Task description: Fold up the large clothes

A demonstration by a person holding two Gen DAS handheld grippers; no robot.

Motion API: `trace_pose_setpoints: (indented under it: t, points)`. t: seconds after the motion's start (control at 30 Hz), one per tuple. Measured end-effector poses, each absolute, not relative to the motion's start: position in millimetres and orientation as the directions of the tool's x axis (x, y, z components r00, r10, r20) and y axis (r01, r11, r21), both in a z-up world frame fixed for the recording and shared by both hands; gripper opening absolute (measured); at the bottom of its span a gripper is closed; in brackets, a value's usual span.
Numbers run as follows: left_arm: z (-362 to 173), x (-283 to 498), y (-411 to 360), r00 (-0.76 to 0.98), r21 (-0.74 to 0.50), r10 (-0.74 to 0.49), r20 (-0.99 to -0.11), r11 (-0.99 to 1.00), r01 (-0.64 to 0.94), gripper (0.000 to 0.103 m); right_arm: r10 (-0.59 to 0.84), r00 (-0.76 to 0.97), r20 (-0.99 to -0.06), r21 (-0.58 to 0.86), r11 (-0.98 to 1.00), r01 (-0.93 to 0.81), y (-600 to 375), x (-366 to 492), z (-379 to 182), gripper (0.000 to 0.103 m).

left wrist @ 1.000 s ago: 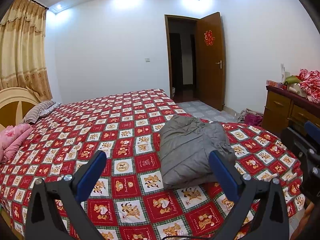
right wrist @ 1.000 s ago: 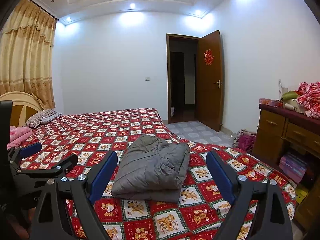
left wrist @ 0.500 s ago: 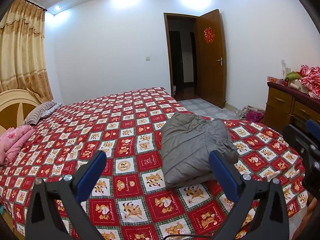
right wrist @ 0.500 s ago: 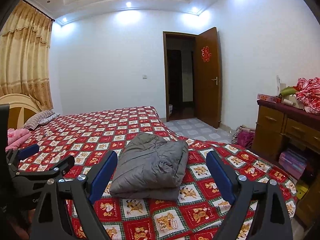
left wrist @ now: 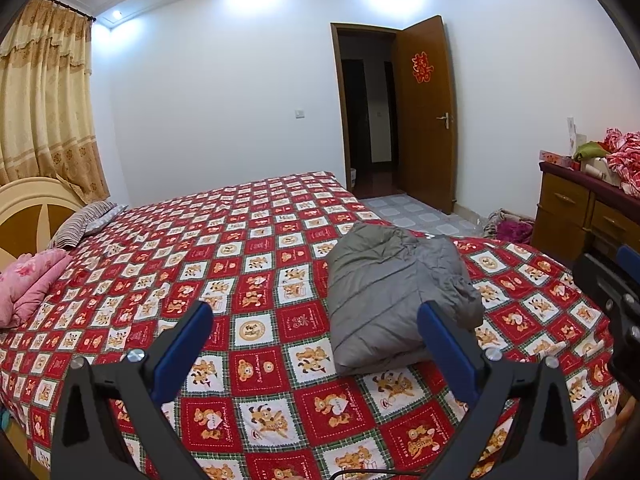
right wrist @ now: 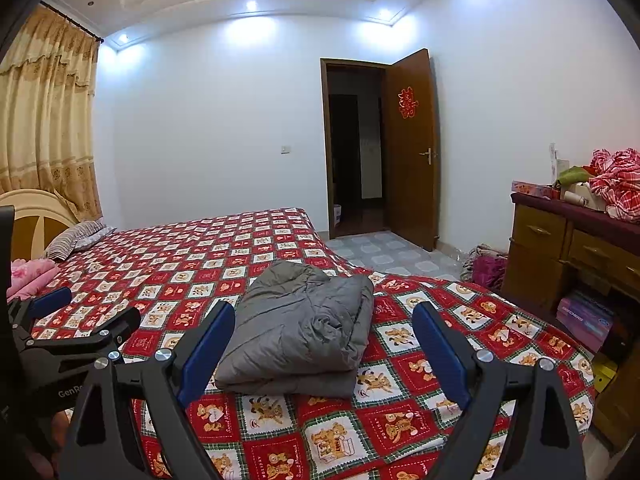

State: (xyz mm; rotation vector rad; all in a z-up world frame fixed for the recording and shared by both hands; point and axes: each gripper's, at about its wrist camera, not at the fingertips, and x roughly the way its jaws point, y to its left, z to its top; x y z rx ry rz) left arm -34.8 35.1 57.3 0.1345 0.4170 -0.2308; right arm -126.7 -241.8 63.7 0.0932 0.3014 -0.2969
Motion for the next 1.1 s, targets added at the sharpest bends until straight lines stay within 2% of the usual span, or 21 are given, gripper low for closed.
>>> trace_pose_setpoints:
  t: [0.5, 0.63, 0.77, 1.1]
  points:
    - [51.7, -27.4, 35.3, 0.883, 0.1, -0.178, -0.435, 0.965, 0.243, 0.103, -0.284, 0.904, -0.319, 0.05, 0.948, 0.315, -239.5, -125.7, 58.0, 0.091]
    - [51.0, -27.0, 35.3, 0.881, 0.09, -0.21, -0.425, 0.958, 0.272, 0.103, -0.283, 0.901, -0.329, 0.049, 0.947, 0.316, -238.2, -123.0, 55.8, 0.091]
    - [50.9, -28.4, 33.2, 0.894, 0.119, -0.186, -0.408, 0.96, 0.254, 0.103, -0.285, 0.899, -0.332, 0.051, 0.947, 0.319, -237.9, -122.7, 54.7, 0.091]
    - [50.0, -23.1, 35.4, 0.878, 0.095, -0.199, -0.436, 0.96, 0.265, 0.103, -0.284, 0.895, -0.345, 0.048, 0.947, 0.319, -236.1, -119.1, 51.5, 0.091]
